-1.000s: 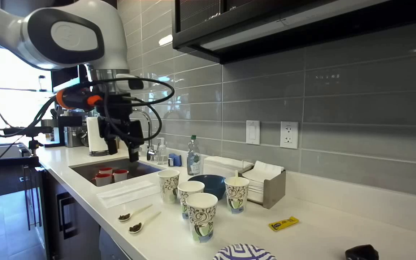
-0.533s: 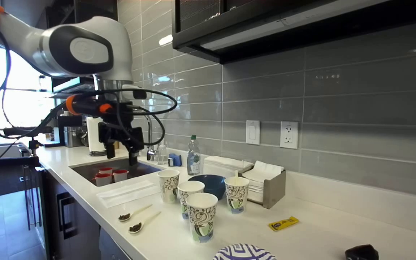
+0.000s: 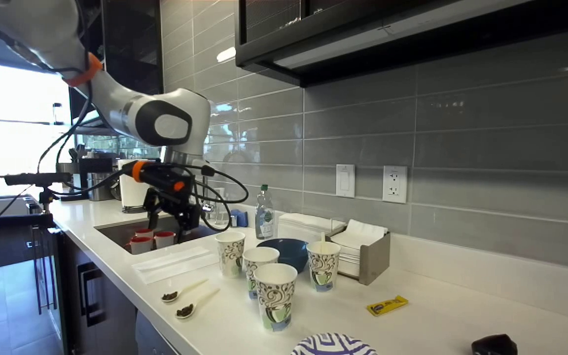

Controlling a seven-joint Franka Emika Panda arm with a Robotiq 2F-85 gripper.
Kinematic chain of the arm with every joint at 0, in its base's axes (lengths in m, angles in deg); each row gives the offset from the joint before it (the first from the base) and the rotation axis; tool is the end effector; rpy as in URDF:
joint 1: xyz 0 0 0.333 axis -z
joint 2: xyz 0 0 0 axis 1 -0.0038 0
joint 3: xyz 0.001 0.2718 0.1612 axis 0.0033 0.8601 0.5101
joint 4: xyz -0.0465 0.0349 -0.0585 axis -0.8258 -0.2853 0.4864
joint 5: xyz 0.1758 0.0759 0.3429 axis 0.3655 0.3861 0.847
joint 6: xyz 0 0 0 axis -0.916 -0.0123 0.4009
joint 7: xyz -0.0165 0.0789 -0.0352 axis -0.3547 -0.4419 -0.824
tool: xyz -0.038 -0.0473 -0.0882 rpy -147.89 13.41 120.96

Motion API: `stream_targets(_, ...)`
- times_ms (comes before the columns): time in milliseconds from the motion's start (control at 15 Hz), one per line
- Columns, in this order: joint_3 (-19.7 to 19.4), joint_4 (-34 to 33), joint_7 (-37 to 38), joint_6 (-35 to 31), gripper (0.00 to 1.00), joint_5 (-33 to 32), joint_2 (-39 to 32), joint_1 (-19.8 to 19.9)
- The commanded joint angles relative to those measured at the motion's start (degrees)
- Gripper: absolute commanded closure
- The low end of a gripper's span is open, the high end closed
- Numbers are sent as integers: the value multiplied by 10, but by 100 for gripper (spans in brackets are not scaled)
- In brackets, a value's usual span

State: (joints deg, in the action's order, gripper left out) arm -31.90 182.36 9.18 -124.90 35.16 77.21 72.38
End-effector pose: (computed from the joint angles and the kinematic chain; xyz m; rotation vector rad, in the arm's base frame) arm 0.3979 0.1593 0.4001 -2.8441 -0.5435 0.1006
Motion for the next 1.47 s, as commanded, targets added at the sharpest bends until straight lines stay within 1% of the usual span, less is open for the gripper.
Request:
stream_targets(0, 18, -14, -7, 3, 0, 7, -21, 17)
stream_targets(133, 19, -30, -10, 2, 0, 8, -46, 19)
stream_targets(467, 19, -35, -11, 2, 0, 9, -48, 19)
stream_targets(600, 33, -21, 24, -23, 0, 3, -50, 24)
stream_targets(733, 45, -5, 33, -49, 0, 6, -49, 24)
stream_targets(800, 52, 2, 31, -72, 0, 20, -54, 18)
stream_targets(933, 67, 20, 44, -116, 0, 20, -63, 13)
stream_targets(1200, 89, 47, 96, -181, 0, -14, -86, 21)
stream_targets(1400, 89, 46, 111, -204, 0, -36, -111, 29)
